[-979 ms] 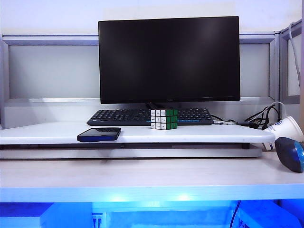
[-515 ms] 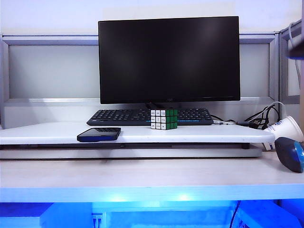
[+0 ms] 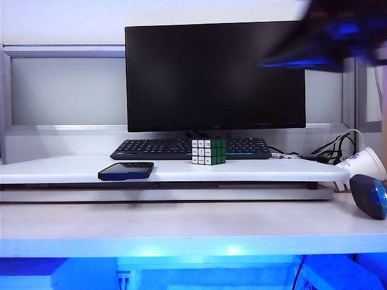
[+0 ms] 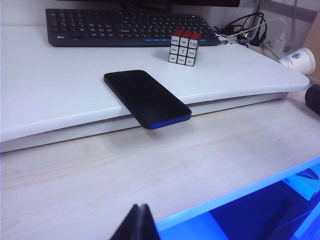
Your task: Put the phone on top of the Rubik's Cube.
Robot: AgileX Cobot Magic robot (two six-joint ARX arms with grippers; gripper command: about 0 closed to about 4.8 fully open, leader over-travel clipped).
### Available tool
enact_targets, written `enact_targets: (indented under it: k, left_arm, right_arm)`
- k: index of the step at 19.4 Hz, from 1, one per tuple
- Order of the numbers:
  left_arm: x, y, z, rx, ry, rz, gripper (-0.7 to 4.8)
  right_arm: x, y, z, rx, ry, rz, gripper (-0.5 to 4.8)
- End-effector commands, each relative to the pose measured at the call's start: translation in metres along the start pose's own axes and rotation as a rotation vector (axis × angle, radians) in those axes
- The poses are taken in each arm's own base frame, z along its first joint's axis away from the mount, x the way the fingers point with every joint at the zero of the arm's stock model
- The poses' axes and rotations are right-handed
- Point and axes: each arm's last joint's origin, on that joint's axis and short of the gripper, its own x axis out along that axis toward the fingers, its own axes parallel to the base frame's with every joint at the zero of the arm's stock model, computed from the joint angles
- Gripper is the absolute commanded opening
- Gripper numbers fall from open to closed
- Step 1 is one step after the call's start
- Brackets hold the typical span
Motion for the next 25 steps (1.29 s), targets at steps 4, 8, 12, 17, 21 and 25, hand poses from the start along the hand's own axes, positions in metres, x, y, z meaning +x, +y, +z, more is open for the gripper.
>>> enact_targets:
  k: [4,8,12,17,21,25]
  left_arm:
    - [0.000,0.000,0.000,-0.005,0.009,-0.013,-0.05]
    - [0.000,-0.001,0.000,-0.005,0.009,-0.016,-0.05]
    - [0.000,-0.001,0.000,-0.005,0.009,-0.016,-0.05]
    - [0.000,-0.001,0.000,-0.005,0.010,-0.016,-0.05]
    - [0.000,-0.001,0.000,-0.005,0.009,-0.016,-0.05]
    - [0.000,-0.001,0.000,-0.005,0.009,-0.016,-0.05]
  right_arm:
    - [0.051,0.004,0.009,0.073,0.028,0.134,-0.05]
    - [0.073,0.000,0.005,0.189,0.048,0.137,0.14]
    - [0.096,-0.005,-0.007,0.338,0.108,0.179,1.55]
    - [0.126,-0.011,-0.021,0.506,0.203,0.228,3.27]
    - [0.148,-0.015,-0.027,0.640,0.215,0.260,3.72]
    - [0.174,-0.019,-0.033,0.703,0.255,0.277,4.02]
